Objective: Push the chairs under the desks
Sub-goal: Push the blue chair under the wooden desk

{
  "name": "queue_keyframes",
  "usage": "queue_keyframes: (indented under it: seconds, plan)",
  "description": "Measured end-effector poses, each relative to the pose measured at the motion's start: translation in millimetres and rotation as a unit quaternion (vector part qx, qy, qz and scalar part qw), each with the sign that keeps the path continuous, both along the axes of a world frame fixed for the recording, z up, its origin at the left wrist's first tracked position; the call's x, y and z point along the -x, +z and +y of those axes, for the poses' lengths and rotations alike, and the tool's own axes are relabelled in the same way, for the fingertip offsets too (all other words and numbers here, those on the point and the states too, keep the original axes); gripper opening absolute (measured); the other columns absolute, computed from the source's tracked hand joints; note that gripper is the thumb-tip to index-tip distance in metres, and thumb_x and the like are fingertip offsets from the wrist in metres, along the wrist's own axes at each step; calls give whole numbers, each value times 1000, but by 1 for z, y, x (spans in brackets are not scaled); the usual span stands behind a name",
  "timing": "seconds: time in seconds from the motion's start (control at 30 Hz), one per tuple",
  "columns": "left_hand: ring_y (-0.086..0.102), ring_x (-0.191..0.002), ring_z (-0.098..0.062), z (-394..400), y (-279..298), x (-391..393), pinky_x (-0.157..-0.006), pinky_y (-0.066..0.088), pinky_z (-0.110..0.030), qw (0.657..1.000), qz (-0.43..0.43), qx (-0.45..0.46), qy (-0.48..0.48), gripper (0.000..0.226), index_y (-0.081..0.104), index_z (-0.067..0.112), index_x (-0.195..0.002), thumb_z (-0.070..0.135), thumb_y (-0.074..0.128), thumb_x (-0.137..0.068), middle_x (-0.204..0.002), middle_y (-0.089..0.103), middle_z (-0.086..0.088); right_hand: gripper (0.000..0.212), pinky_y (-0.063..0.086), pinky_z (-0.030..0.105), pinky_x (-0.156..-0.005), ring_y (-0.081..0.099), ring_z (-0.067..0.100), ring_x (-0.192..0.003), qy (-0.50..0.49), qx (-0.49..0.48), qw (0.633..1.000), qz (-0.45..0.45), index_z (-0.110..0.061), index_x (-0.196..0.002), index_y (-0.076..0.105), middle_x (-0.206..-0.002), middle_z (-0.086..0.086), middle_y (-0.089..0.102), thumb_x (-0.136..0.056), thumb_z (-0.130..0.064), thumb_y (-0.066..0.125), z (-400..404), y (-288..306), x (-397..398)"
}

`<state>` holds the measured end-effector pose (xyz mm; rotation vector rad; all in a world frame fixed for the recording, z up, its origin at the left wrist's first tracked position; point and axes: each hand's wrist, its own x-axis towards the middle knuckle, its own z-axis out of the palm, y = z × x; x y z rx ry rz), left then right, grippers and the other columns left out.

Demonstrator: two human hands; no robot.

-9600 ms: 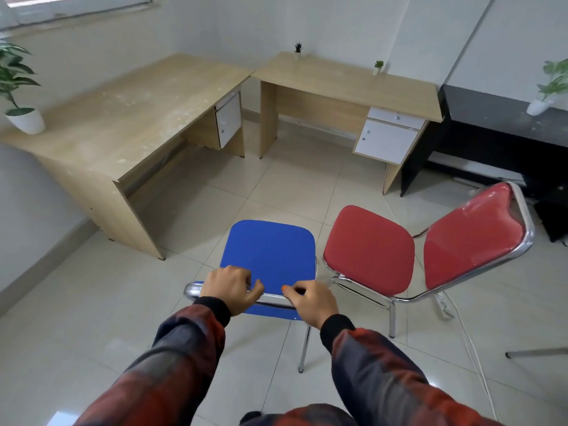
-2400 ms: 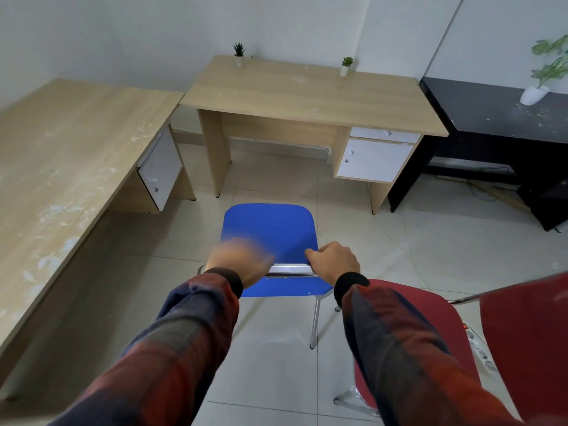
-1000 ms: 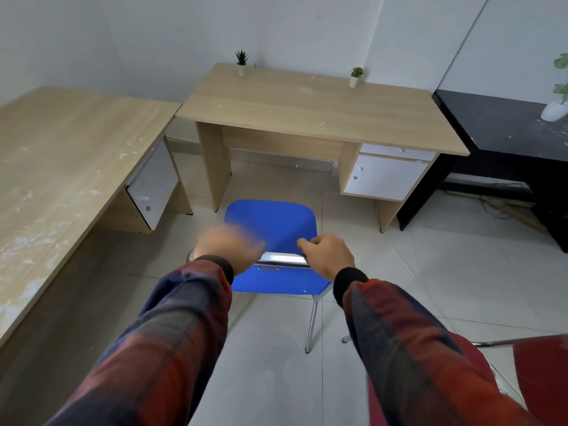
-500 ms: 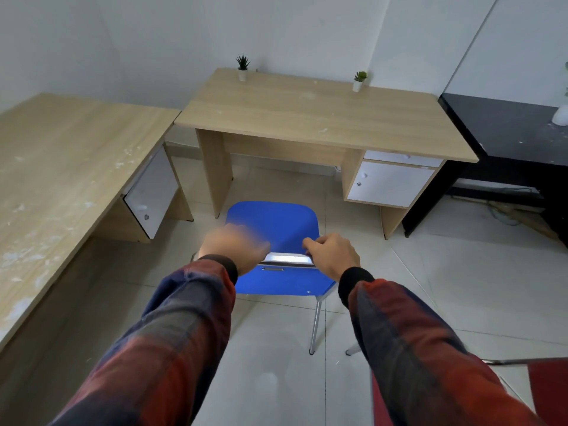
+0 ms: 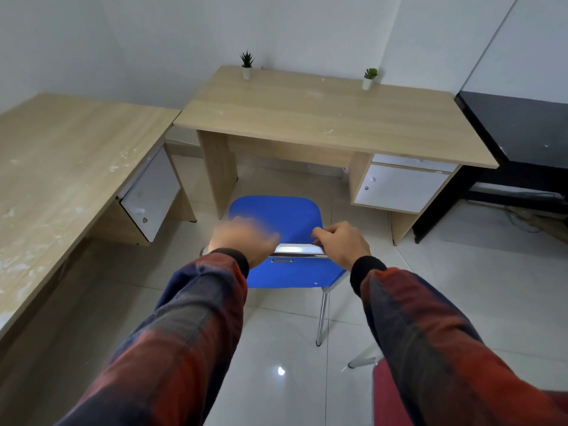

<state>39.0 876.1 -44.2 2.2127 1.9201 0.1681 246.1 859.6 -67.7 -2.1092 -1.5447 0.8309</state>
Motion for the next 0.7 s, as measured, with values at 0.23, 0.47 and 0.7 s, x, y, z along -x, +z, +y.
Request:
queue_keyframes:
  seconds: [0.23,0.47,0.7]
  plan:
    - [48,-53,-19,35,2,-21,-50,36,-27,999,21,10,23,37,55,17,-64,47,45,-83,-58,53,0,60,55,38,-70,69,29,-80,26,19,999,-10,-8,-86,78,-85,9,76,-77,-57,44,40,4,-20]
    - [51,-58,-18,27,5,-14,-53,37,-28,998,27,30,43,36,57,20,-67,51,48,-83,-61,54,2,63,37,31,-58,47,19,-58,77,59,993,-63,-18,-56,49,-58,0,46,-93,-69,43,26,14,-13]
    - [54,-61,-19,16,4,-8,-54,38,-28,998,20,56,17,34,57,20,-68,51,52,-78,-61,56,4,65,41,30,-60,53,20,-62,90,78,989,-87,-16,-70,66,-63,1,54,-90,-74,43,-9,10,-11]
